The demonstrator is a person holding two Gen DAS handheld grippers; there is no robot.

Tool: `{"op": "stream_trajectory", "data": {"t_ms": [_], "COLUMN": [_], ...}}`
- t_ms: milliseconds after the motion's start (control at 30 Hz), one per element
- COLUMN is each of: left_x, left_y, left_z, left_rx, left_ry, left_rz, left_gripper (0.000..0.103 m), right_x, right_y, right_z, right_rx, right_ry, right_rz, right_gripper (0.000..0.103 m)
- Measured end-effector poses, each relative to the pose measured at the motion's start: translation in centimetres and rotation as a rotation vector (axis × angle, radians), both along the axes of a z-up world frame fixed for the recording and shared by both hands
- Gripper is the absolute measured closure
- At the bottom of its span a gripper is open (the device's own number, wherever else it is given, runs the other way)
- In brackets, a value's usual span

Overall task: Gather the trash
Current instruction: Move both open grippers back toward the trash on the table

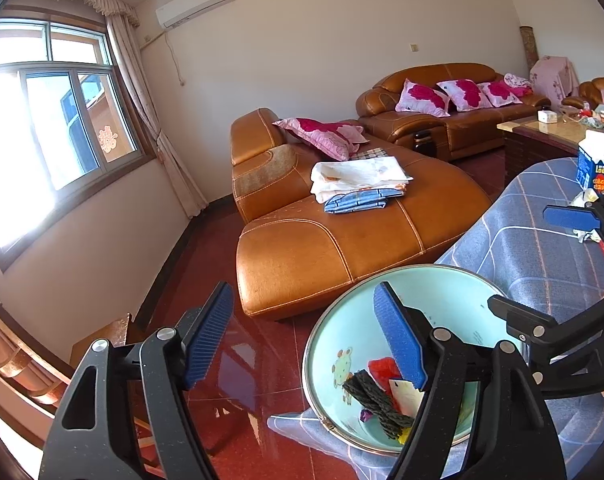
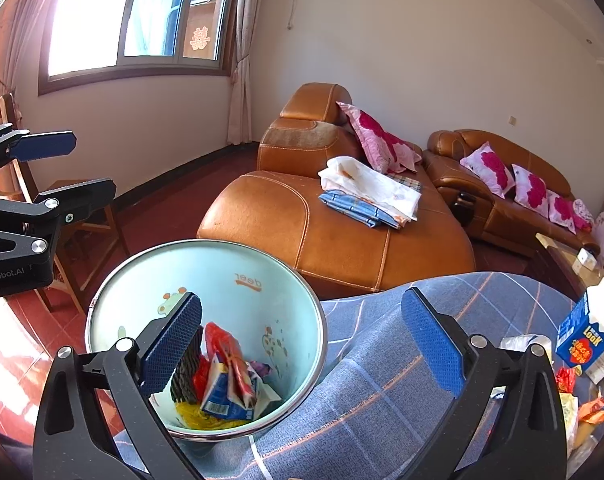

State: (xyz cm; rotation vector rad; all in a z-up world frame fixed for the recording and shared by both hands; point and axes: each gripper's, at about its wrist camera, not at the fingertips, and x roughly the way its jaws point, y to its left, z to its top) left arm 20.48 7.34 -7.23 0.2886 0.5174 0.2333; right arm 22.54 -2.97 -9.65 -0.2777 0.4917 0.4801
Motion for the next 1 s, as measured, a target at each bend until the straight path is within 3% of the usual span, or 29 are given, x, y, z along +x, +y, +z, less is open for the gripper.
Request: {"op": "stream_trajectory", "data": {"t_ms": [167,267,500,700,1000], "left_x": [0.1,-0.2,-0.4,-1.0,-1.5], "left_y": [-0.1,-0.4,-3.8,-9.0,-17.7], "left_z": [0.0,0.0,-0.6,-0.6,-1.2], "left_rx": [-0.002,-0.010,-0.015,-0.014,-0.014], "left_ry": [0.001,-0.003,0.017,0.023,0.043], "left_rz": [-0.001,-0.009,-0.089,-0.205,-0.376], "left_gripper": [0.030,0.024,0.023,0.019,0.016], "right_x": [-0.3,-0.8,-3.4,-6.1,-9.6], "right_y": [0.1,-0.5,-4.3,-10.3,-22.6], "right_z": [0.1,0.3,1.1,2.1,1.6], "right_rx": [-0.005,-0.001,-0.014,-0.002,-0.025], "right_ry": [-0.017,-0.028,-0.057,-0.078,-0.075], "right_rz": [-0.013,-0.043,-0.162,-0.304,-0.631], "right_gripper": [0.005,0.005,0.005,0.005,0.005]}}
